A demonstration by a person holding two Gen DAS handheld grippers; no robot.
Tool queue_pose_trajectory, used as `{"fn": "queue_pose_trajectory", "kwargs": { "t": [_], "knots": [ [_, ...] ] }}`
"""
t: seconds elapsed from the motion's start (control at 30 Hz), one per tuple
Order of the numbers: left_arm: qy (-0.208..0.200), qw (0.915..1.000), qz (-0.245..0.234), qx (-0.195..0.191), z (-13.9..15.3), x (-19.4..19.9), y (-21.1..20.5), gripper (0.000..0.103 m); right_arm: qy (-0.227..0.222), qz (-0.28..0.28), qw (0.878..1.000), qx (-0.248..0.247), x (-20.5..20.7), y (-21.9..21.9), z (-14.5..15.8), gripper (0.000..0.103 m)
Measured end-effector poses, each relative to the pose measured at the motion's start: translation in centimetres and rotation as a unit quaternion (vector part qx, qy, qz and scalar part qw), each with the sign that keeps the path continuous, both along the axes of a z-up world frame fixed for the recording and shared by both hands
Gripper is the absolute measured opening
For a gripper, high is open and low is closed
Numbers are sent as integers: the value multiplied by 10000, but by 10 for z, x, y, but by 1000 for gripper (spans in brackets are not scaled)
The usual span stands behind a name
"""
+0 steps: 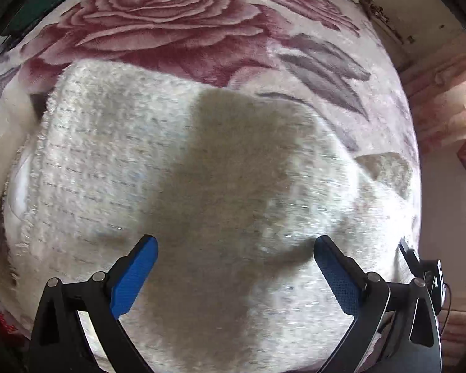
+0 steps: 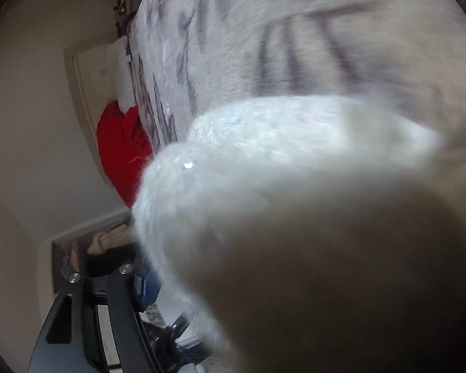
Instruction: Fold large clothes
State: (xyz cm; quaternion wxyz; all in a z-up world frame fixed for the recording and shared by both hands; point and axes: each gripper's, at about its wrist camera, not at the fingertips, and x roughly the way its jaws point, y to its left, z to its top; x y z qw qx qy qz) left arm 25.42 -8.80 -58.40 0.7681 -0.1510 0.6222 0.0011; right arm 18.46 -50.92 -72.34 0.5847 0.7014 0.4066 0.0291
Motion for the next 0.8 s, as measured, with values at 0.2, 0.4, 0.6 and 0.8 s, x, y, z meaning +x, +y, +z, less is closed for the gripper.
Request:
{"fn": "queue_pose_trajectory", "kwargs": {
  "t": [0.2,0.4,0.6,0.8],
  "knots": [
    [174,9997,170,93,1,-7,32,103,50,-98,9987,-507,7,22,30,30],
    [688,9969,352,-153,-21,-24,80,103,-308,495,9887,-1377,31,67,120,29],
    [363,9932,1028,-415,29,-65,173,102,-760,1448,9484,-2718,77,161,218,29],
    [306,9794,1995,71,73,-158,310,102,-1233,2855,8653,-3931,111,350,251,29]
  ]
}}
